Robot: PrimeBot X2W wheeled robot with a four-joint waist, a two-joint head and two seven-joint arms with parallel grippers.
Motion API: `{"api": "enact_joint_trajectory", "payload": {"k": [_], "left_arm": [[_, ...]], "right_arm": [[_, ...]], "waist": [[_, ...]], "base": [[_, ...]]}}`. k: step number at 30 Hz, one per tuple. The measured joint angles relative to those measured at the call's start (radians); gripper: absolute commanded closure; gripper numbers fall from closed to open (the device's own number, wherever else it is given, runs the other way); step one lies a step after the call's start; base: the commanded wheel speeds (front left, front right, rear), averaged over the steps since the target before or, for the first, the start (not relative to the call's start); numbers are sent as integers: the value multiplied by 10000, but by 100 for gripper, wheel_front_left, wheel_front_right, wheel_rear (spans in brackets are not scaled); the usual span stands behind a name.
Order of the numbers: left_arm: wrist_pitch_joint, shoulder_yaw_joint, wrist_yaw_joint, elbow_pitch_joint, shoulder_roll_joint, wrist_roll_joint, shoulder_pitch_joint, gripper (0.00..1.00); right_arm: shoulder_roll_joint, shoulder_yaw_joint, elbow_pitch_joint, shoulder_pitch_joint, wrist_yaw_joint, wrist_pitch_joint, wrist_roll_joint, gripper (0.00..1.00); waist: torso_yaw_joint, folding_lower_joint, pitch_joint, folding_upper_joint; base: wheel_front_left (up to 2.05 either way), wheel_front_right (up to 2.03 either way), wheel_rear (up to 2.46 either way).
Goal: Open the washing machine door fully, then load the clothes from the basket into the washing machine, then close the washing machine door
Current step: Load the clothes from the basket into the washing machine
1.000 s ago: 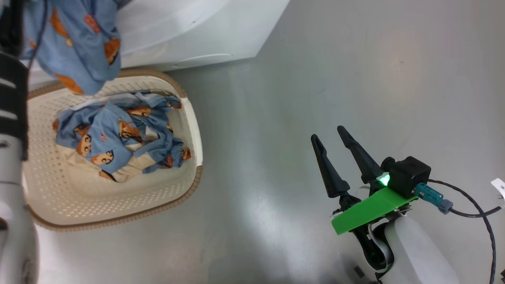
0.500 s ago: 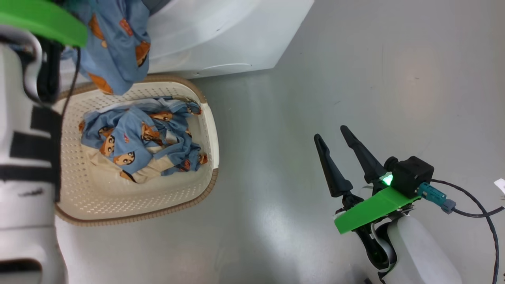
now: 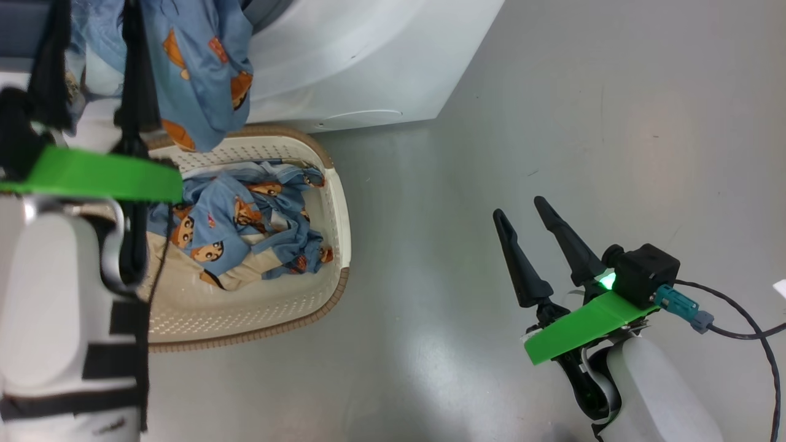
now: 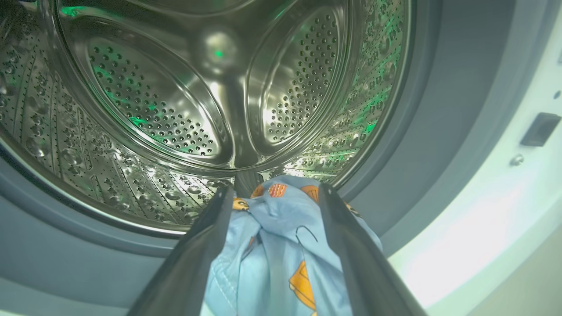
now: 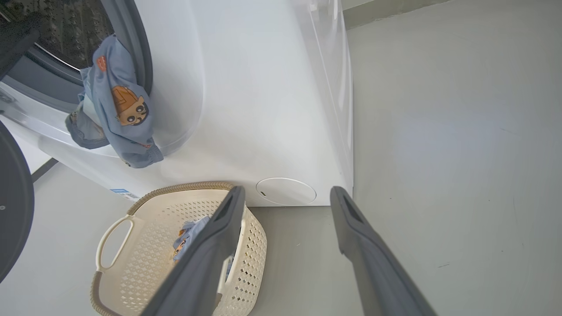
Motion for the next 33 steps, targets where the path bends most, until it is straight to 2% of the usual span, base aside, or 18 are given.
{"api": "enact_joint_trajectory", "payload": {"k": [8,21,33], "left_arm": [[0,508,0,-1097,-376,98,1755,0],[0,880,88,-1668,-497,73,3587,0],[0,654,516,-1701,-497,-109,5030,0]], "right_arm": [[-77,-4,0,3,0,0,0,0],[-115,-2,-12,4,0,0,0,0],[-153,-2,-15,3,0,-2,0,0]], "waist": [[38,1,-116,0],[136,2,-94,0],[184,2,-108,0]], "base": [[0,0,0],[0,0,0],[0,0,0]]}}
